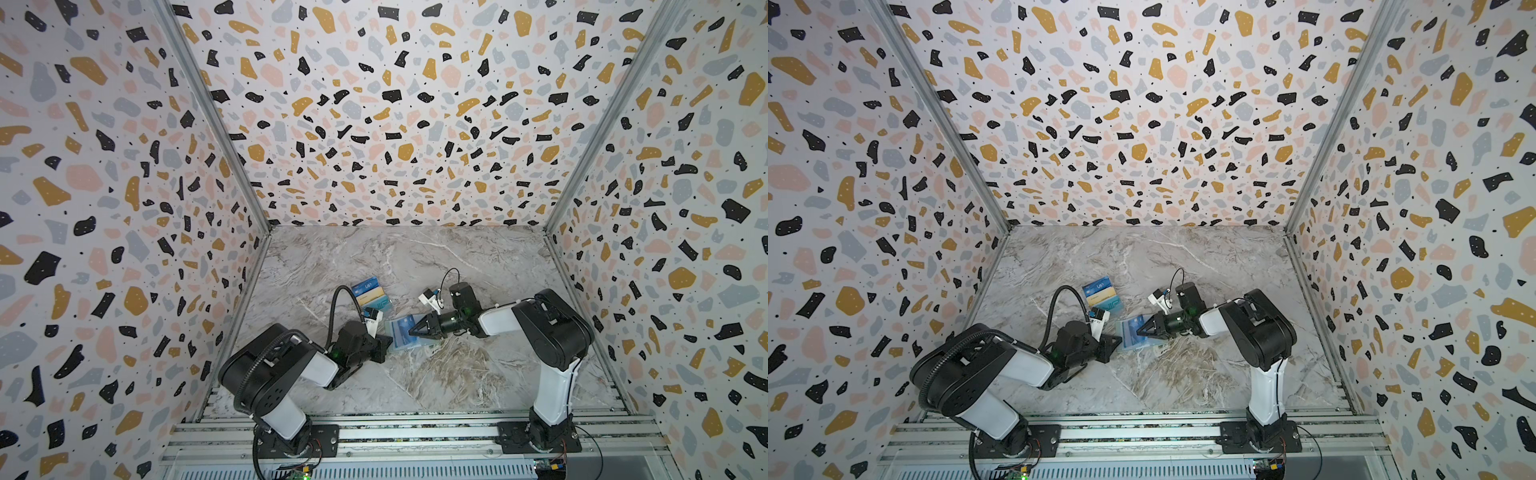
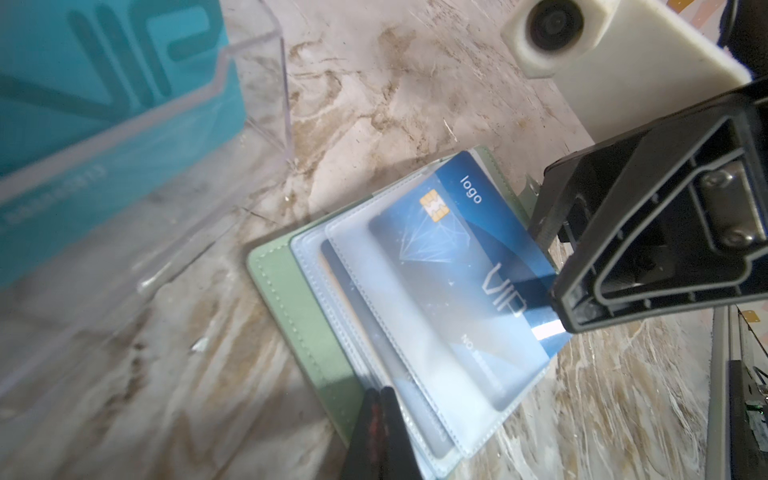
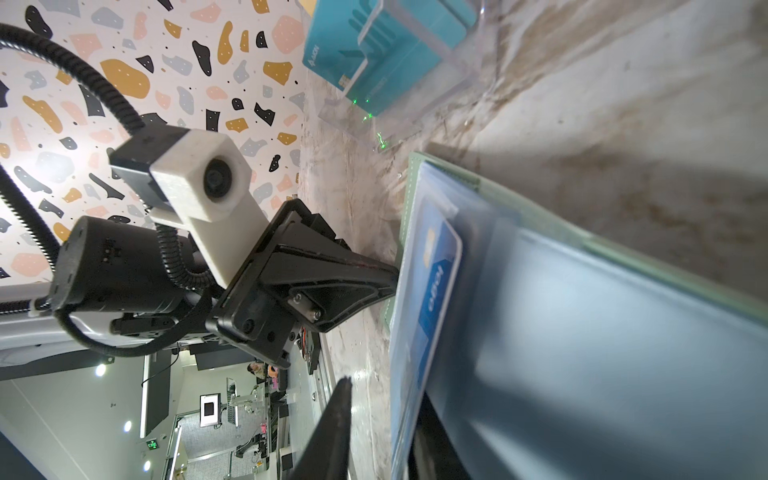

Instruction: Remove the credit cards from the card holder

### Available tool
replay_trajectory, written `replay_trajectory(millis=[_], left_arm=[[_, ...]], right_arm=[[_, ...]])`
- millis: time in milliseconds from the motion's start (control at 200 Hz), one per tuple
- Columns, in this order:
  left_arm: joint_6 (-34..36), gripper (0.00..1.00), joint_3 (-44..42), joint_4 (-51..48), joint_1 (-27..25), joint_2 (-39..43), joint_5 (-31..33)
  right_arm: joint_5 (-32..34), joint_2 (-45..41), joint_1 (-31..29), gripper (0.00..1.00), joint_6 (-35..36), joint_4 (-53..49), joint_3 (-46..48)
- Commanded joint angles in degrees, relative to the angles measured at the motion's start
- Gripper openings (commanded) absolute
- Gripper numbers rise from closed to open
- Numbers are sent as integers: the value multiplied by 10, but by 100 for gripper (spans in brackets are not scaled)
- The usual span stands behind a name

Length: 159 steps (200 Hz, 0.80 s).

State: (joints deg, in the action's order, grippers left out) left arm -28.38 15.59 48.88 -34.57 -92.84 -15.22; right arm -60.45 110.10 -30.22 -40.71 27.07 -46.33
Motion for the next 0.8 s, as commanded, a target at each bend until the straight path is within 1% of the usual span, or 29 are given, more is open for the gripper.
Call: replay_trajectory(millis=[0,225,475,791], left_arm=[[-3,0,-4,-78,-7,-29,-1],[-4,0,-7,-75,-7,-31,-1],[-6,0,-11,-71,-8,-31,-2],[-8,0,-12,-69,-8,-30,-1]], right_arm=[[-8,-28,3,23,6,2,3],[3,-35,8,19,18,-17,3],[13,-45,14,12,19,-22,10],[28,-60,24,8,33,-44,17]])
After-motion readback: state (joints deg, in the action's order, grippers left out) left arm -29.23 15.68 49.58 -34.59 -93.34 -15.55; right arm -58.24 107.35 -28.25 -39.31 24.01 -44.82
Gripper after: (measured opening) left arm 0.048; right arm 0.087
